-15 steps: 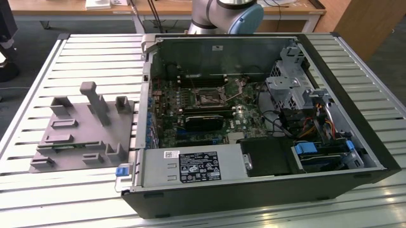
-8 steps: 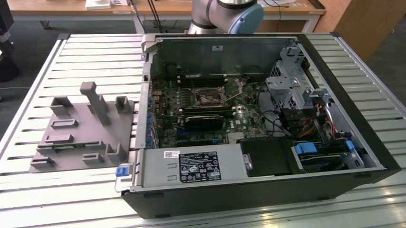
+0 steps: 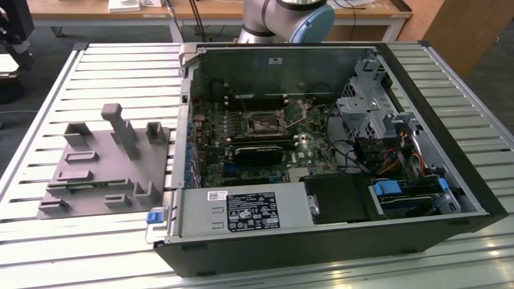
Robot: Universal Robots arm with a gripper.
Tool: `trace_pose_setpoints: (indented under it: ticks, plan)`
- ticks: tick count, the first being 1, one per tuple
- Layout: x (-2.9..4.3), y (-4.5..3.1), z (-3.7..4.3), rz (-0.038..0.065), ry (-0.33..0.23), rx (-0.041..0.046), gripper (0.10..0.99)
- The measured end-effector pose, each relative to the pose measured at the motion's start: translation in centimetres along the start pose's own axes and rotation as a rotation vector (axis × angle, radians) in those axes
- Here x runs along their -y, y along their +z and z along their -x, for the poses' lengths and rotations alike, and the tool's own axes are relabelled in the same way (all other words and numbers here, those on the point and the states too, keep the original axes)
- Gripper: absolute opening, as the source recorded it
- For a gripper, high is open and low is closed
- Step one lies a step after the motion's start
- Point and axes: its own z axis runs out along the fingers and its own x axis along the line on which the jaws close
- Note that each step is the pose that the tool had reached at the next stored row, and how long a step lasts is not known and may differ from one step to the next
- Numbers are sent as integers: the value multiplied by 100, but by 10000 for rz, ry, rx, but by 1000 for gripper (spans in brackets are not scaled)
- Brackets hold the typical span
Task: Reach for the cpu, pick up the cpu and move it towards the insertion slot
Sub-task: 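Pick up the cpu and move it towards the insertion slot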
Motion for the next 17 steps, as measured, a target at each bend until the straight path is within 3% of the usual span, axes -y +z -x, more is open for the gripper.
trace_pose_setpoints:
  ticks: [17]
  plan:
    - [6, 2, 301, 0, 0, 0, 545]
